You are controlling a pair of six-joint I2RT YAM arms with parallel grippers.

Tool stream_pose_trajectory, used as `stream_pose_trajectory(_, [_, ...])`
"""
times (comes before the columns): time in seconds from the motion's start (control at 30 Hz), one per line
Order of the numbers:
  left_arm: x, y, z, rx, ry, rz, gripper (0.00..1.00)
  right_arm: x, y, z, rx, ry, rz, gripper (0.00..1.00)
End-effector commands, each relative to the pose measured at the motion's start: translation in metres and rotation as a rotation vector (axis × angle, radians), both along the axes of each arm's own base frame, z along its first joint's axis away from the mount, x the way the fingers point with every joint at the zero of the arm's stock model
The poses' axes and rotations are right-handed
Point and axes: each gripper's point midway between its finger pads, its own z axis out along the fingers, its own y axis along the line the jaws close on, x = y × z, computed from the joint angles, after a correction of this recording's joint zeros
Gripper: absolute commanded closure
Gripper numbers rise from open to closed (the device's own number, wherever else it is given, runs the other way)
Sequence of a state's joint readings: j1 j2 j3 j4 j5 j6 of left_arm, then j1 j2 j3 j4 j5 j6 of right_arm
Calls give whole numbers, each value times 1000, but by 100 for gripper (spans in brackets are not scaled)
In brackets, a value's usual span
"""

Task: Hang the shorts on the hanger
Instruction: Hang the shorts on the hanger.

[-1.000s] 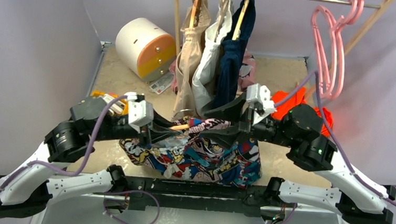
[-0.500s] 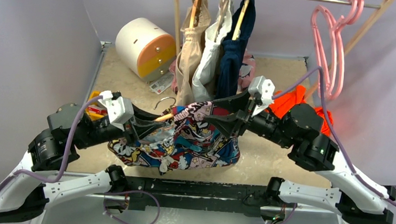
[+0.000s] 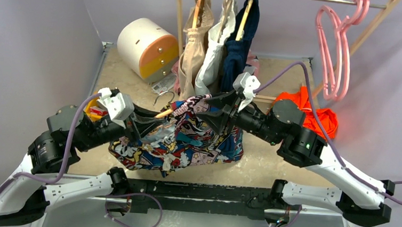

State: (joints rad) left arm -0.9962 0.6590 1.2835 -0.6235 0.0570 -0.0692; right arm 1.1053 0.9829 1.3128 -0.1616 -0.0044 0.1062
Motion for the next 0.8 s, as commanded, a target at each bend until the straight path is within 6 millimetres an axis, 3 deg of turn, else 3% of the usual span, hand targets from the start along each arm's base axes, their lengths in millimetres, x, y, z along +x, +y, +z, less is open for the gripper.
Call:
stream_pose_trajectory(0.0, [-1, 6, 50, -153, -78, 15, 100, 15, 0, 17, 66, -15, -82, 47])
stream_pose_trajectory(0.47, [3, 4, 50, -153, -72, 30, 100, 18, 14, 5, 38, 5, -63, 54])
stream_pose_trajectory(0.57, [4, 3, 50, -153, -69, 31, 100, 18, 16, 6, 44, 8, -60, 70])
stream_pose_trajectory(0.7, [5, 3, 48, -148, -65, 33, 100, 17, 13, 12, 65, 0, -62, 97])
stream_pose_trajectory(0.77, [4, 3, 46, -139, -63, 34, 100, 18, 6, 17, 83, -1, -84, 100])
